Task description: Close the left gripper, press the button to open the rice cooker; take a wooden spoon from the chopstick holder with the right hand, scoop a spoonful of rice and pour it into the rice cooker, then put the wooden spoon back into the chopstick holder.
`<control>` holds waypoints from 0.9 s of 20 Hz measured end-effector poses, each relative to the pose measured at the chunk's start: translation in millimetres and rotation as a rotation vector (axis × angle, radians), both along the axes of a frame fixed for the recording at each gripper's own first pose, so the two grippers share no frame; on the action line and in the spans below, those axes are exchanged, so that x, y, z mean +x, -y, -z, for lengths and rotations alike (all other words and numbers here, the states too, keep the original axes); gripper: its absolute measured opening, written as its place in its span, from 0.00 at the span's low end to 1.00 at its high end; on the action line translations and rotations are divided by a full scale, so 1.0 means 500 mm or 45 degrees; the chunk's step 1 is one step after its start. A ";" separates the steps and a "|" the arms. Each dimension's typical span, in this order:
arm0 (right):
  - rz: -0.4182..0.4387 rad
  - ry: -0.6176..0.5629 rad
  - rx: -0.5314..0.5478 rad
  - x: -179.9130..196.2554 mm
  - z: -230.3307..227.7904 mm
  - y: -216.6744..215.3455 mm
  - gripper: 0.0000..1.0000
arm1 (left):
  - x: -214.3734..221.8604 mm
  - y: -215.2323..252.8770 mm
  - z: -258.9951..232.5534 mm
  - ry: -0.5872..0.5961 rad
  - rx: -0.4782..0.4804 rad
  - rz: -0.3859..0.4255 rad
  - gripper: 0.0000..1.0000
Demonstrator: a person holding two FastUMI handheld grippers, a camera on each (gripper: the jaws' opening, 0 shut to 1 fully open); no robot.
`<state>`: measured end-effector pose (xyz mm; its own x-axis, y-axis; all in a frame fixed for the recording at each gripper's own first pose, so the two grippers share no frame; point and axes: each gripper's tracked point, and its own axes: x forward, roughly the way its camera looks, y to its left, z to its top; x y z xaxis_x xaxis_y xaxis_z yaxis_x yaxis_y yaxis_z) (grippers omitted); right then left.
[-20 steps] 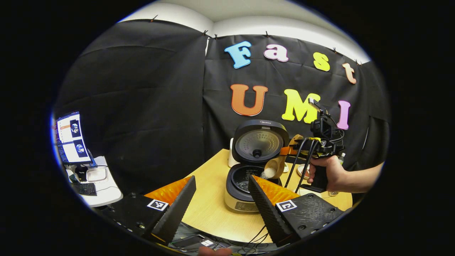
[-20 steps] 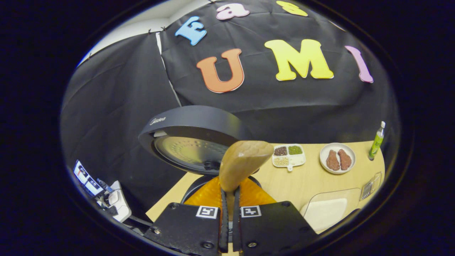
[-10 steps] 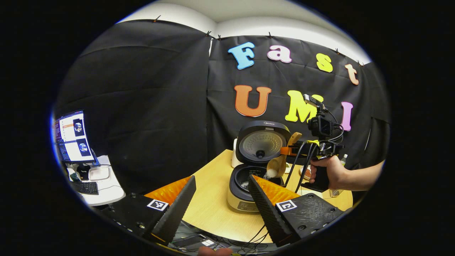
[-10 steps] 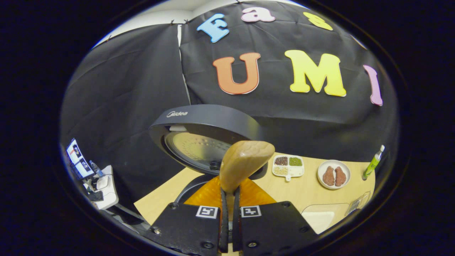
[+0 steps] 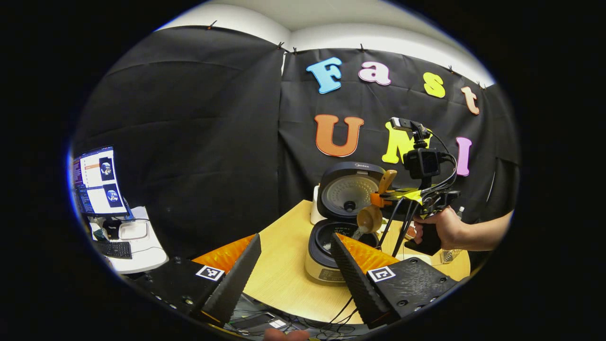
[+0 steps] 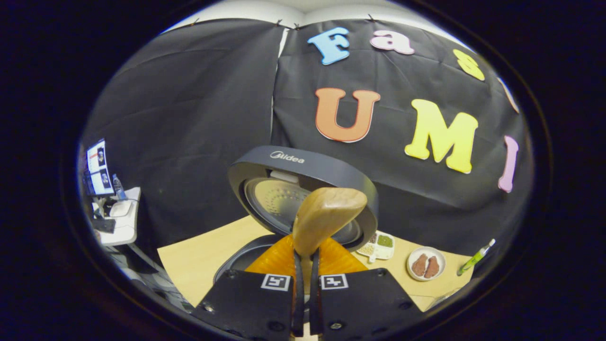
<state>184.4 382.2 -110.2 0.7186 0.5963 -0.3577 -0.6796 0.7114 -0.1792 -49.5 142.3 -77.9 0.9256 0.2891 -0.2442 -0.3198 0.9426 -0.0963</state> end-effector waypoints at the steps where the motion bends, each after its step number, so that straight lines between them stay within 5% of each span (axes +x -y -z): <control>1: -0.010 0.012 -0.017 -0.002 -0.001 -0.005 0.10 | -0.005 -0.001 -0.001 0.000 -0.006 0.001 0.95; 9: -0.104 0.223 -0.190 -0.034 -0.012 -0.025 0.10 | 0.003 -0.005 -0.006 0.015 0.002 0.003 0.95; 18: -0.078 0.157 -0.063 -0.046 -0.031 -0.002 0.10 | -0.001 -0.006 -0.020 0.021 0.022 -0.015 0.95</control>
